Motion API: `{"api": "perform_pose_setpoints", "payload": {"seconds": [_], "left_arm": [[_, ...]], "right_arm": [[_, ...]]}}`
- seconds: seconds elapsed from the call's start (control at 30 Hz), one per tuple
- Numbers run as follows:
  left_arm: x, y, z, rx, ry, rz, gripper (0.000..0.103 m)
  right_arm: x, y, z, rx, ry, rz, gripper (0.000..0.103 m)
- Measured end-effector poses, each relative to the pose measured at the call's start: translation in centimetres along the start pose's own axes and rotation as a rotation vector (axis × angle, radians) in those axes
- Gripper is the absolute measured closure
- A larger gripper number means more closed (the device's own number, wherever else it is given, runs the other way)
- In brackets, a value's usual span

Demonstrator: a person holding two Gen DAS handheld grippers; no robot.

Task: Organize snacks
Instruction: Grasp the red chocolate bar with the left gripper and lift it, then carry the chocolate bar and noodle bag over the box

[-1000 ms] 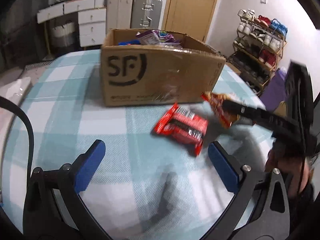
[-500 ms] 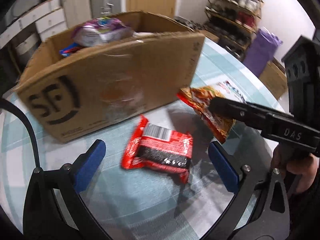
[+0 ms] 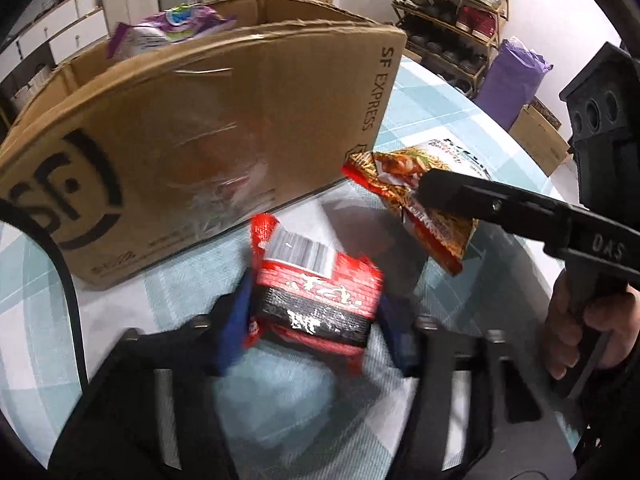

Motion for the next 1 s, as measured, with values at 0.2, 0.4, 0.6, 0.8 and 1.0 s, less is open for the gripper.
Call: {"api": "perform_pose_setpoints", "payload": {"seconds": [0.2, 0.4, 0.6, 0.8, 1.0], "left_arm": [[-0.8, 2.3, 1.0, 0.024, 0.055, -0.01, 0.057], [-0.7, 6.5, 0.9, 0.094, 0.097, -0.004, 0.057], [-2.2, 10.9, 1.4, 0.141, 0.162, -0.057, 0.057], [-3.2, 15.3, 3.1, 0.191, 0.224, -0.137, 0.057], [-2.3, 18.3, 3.7, 0.26, 0.225, -0.158, 0.057]], "right_arm": [[0.0, -0.1, 0.0, 0.001, -0.003, -0.007, 0.047], [0.1, -0.2, 0.0, 0.0, -0.005, -0.01, 0.047], [-0.1, -0.3, 0.1, 0.003, -0.008, -0.017, 0.047], [-0.9, 0.3, -0.1, 0.027, 0.07, 0.026, 0.047], [-4.7, 3.0, 0.2, 0.044, 0.121, -0.044, 0.047]]}}
Point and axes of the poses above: each gripper's, at about its wrist camera, not at the fingertips, and y roughly against the way its jaws point, x to its right, z to its underside, the point moved 10 cm from there along -y, roughly the way its jaws point, and after that the axes turned 14 degrees about x, right-handed, at the moved point
